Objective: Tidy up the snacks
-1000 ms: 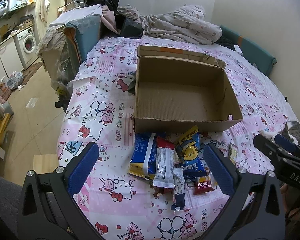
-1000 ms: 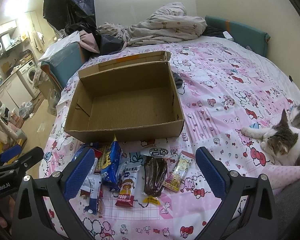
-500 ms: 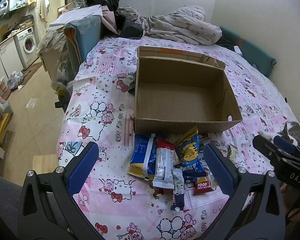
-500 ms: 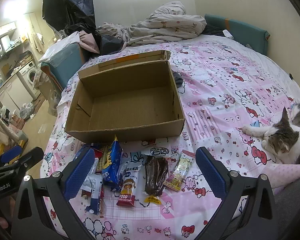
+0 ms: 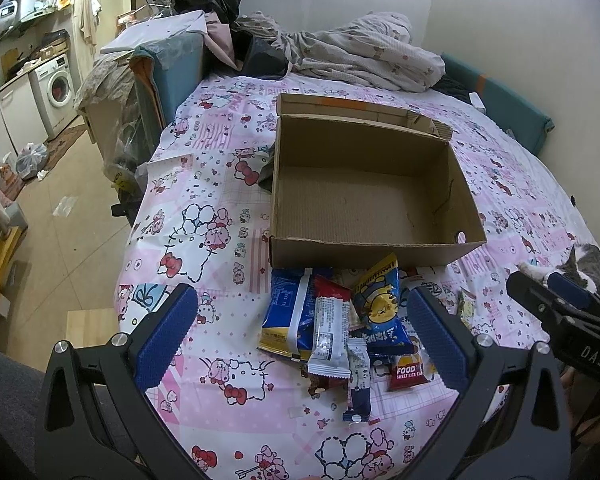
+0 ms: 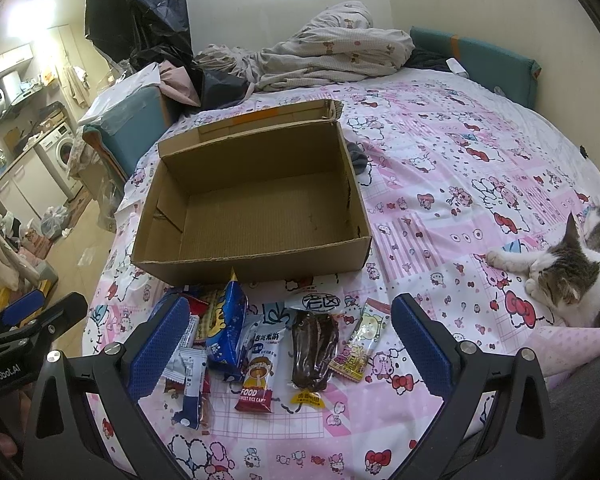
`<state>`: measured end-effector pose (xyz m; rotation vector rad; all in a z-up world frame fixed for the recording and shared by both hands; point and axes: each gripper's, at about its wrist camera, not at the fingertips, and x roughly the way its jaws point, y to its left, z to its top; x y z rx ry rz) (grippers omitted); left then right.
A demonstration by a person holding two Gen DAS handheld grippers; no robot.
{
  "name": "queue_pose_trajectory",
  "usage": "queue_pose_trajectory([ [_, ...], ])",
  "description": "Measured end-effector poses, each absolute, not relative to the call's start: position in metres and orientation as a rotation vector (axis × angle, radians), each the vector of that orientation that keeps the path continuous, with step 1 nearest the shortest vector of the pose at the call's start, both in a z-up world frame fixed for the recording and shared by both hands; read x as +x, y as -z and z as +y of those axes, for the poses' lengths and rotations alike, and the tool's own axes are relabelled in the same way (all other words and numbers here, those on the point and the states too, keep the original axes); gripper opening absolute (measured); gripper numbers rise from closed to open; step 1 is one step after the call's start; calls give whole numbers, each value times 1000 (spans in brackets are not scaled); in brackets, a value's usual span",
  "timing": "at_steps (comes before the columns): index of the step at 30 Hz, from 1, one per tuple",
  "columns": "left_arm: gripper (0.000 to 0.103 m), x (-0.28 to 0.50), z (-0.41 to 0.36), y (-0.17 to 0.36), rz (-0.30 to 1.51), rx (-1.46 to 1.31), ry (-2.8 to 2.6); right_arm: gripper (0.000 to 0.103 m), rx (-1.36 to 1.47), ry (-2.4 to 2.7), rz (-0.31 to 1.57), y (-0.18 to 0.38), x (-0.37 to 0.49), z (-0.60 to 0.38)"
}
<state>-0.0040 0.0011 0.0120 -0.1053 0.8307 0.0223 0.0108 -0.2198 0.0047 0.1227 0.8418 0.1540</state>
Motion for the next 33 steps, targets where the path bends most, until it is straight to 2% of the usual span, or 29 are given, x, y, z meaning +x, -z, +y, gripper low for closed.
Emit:
queue_pose_trajectory([
  [33,103,-3,8,-11,846,-121,-29,103,136,-154,850,-4,14,-222],
])
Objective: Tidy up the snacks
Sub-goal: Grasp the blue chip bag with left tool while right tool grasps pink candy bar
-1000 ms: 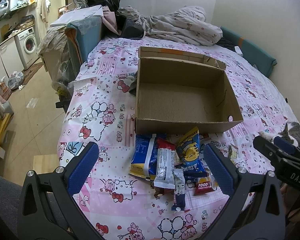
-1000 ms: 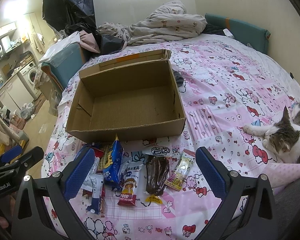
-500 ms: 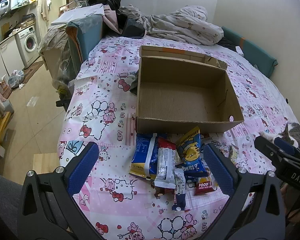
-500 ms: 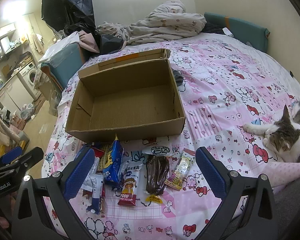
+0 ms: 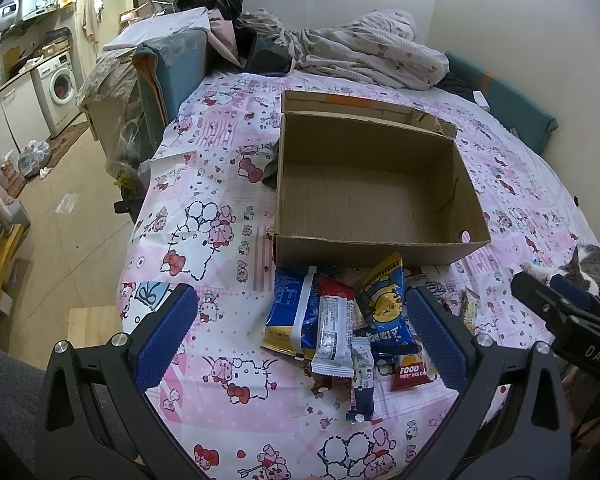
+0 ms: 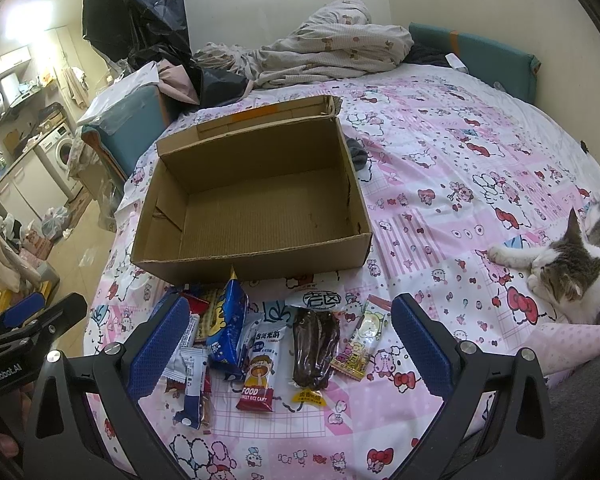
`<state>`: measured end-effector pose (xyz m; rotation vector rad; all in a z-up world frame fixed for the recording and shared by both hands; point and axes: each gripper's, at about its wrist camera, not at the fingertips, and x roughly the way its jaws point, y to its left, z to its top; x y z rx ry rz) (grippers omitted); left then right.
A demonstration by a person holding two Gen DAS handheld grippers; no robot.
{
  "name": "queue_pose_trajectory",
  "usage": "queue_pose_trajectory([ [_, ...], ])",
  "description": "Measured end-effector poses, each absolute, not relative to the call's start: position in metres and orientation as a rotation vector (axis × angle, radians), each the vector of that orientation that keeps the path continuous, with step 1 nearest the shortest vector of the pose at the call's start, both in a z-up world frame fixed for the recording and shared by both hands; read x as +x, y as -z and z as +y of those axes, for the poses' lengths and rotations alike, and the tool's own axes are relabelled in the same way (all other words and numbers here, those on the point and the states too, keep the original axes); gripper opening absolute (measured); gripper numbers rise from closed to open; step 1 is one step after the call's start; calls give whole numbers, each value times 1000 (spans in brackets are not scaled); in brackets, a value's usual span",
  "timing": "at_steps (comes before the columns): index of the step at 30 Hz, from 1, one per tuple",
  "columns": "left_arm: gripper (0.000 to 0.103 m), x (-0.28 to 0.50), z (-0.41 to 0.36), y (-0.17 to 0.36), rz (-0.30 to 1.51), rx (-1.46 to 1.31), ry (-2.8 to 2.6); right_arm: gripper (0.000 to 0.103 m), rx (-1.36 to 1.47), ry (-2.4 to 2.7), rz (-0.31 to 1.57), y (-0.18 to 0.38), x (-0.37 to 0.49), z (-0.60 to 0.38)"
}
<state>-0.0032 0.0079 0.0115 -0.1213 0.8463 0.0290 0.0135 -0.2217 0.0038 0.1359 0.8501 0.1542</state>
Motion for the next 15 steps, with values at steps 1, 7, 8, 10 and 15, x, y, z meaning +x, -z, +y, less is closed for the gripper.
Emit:
queue_pose_trajectory([
  [1,103,-2,10,-12,856,-126,-30,103,138,-151,854,-3,14,-222],
  [7,103,10,21,-17,901,-144,-52,103,198,-113,876,-9,29,-242],
  [8,103,14,24,-18,904,-150,-58,103,208,-102,873,-12,32,-247],
  [10,103,22,30,-19,921,-162,-70,103,232,-86,882,-16,39,-258],
  [15,101,44,47,-8,1010,-198,-103,103,270,-70,984,-7,66,-278],
])
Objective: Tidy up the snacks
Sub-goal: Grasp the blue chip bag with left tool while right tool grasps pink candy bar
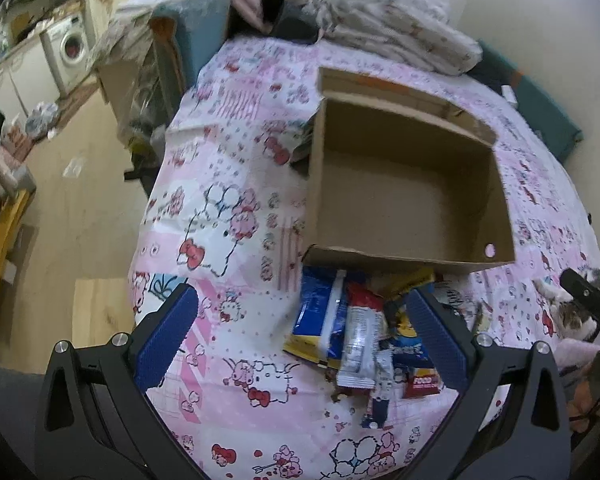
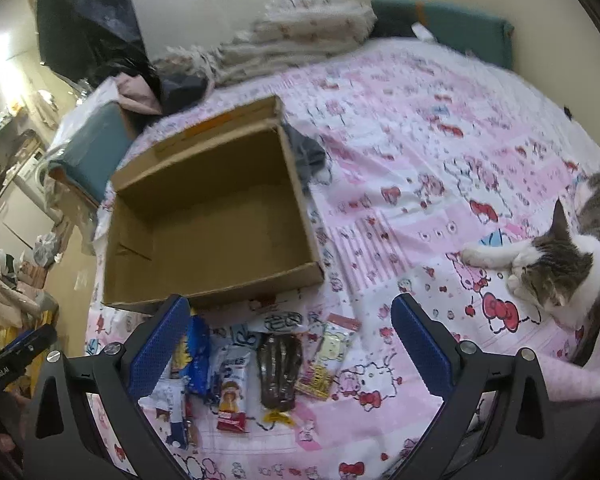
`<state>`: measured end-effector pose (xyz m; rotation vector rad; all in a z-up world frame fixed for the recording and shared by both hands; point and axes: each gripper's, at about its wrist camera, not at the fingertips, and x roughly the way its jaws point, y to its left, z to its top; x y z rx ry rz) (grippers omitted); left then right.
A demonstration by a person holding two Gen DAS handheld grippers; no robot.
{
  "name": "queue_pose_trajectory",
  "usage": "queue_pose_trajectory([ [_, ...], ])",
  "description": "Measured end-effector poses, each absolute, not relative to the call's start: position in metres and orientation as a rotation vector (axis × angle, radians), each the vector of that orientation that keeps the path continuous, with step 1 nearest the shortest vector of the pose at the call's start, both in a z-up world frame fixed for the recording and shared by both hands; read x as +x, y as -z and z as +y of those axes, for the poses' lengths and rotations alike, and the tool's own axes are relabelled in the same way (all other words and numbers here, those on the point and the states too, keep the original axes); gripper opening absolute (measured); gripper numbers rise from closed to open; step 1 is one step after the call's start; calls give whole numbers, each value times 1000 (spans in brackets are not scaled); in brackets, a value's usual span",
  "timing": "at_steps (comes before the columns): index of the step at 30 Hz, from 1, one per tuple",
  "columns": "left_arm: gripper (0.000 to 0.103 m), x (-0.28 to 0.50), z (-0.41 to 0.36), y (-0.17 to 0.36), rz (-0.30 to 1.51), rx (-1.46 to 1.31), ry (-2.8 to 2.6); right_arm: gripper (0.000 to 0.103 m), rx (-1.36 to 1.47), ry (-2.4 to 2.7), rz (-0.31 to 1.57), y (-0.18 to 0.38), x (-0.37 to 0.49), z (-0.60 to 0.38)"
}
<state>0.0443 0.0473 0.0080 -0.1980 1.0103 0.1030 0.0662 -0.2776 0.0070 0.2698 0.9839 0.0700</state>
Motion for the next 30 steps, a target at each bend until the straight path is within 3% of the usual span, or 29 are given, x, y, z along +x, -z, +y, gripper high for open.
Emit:
queue_pose_trajectory([
  [2,96,54,53,4,1067,-223,-106,103,307,-72,1039,4,75,-284],
  [4,82,63,54,21,1137,-240,-88,102,330,-58,1067,14,77,-288],
  [9,66,83,51,65,1299,-281,-78,101,405,-41,1135,38,79,-298],
  [16,66,101,32,121,1469,-245,-27,101,418,-15,1139,43,79,-302],
  [23,64,103,20,138,1503,-235,25,101,410,-26,1153,47,81,-297],
  [24,48,101,21,138,1495,-238,14,101,409,-28,1154,47,81,-297],
  [25,43,99,25,136,1494,-240,-8,101,411,-31,1155,47,81,-297],
  [27,34,94,30,132,1491,-278,-10,101,420,-35,1158,49,81,-298],
  [30,32,80,40,109,1466,-275,-35,101,468,-35,1190,55,84,-306],
])
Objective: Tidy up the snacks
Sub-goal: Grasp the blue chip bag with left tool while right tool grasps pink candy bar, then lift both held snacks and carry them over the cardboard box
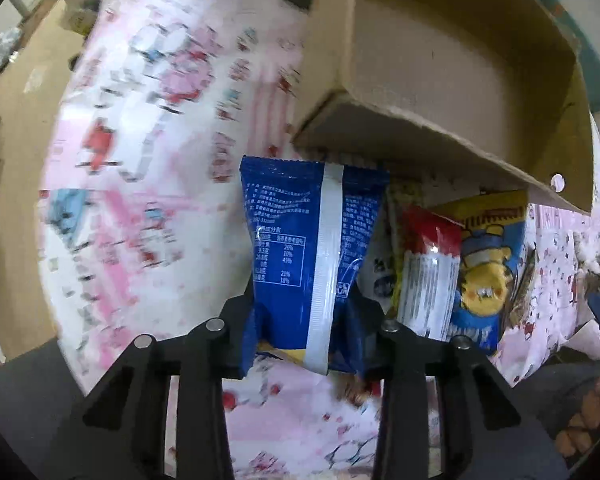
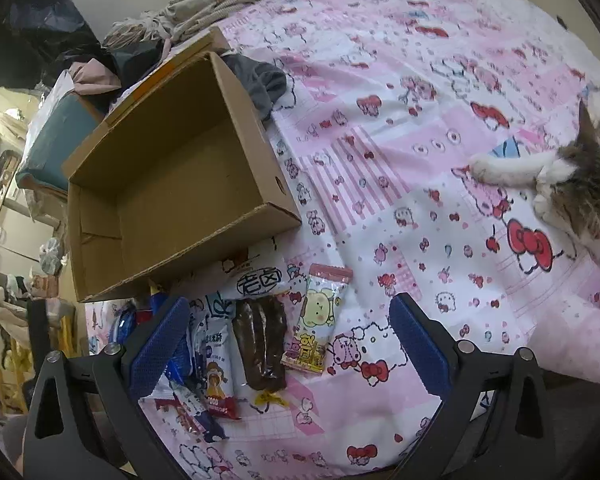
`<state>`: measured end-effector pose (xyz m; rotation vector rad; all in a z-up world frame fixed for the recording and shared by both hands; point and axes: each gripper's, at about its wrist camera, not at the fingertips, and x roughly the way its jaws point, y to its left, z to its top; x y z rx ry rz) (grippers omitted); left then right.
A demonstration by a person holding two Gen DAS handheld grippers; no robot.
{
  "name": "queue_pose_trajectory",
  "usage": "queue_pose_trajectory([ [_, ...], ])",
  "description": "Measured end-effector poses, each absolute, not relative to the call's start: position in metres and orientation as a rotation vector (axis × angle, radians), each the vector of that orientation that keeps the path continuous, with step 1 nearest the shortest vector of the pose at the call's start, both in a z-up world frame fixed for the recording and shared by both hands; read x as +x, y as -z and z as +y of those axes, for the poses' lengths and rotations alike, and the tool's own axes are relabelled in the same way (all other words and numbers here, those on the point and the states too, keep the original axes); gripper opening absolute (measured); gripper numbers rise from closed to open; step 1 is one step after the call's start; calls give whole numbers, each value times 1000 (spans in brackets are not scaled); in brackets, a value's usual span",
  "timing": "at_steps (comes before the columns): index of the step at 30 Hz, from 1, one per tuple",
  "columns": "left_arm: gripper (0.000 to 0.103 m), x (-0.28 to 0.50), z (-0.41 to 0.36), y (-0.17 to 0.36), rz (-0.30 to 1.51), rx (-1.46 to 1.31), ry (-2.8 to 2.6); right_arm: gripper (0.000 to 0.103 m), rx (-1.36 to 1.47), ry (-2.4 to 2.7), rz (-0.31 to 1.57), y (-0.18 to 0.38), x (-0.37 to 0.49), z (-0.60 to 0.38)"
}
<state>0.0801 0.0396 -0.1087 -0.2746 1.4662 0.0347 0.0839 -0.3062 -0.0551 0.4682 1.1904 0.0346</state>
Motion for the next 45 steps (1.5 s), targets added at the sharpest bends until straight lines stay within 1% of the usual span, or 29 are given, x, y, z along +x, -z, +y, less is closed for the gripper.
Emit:
queue_pose_trajectory([
  [1,32,74,44,98,1451,-272,-47,95,484,-27,1208,58,85,-309],
  [2,32,70,47,92,1444,-279,-48,84,499,-18,1230,63,86,-312],
  [4,32,62,52,73,1421,-280,-76,73,527,-1,1291,76,89,-315],
  [7,32,54,57,62,1407,-293,-100,61,528,8,1386,96,93,-312],
  [8,32,52,58,62,1408,-310,-100,59,508,12,1407,101,94,-308],
  [12,32,46,59,78,1398,-327,-109,58,431,21,1448,116,102,-294],
  [13,32,58,63,84,1396,-320,-107,56,417,23,1463,122,104,-290],
  [19,32,62,50,82,1361,-277,-94,52,354,51,1490,141,109,-280],
  [21,32,62,49,81,1355,-278,-91,43,324,50,1481,141,110,-276],
  [22,32,62,48,82,1353,-283,-87,29,319,43,1475,141,111,-275],
  [23,32,61,49,81,1351,-287,-84,28,324,39,1476,142,110,-274],
  [32,32,58,49,74,1303,-267,-92,27,412,-22,1388,113,100,-284],
  [41,32,50,51,76,1290,-246,-128,27,390,-101,1340,80,74,-279],
  [45,32,42,51,66,1254,-240,-139,27,397,-151,1307,64,60,-267],
])
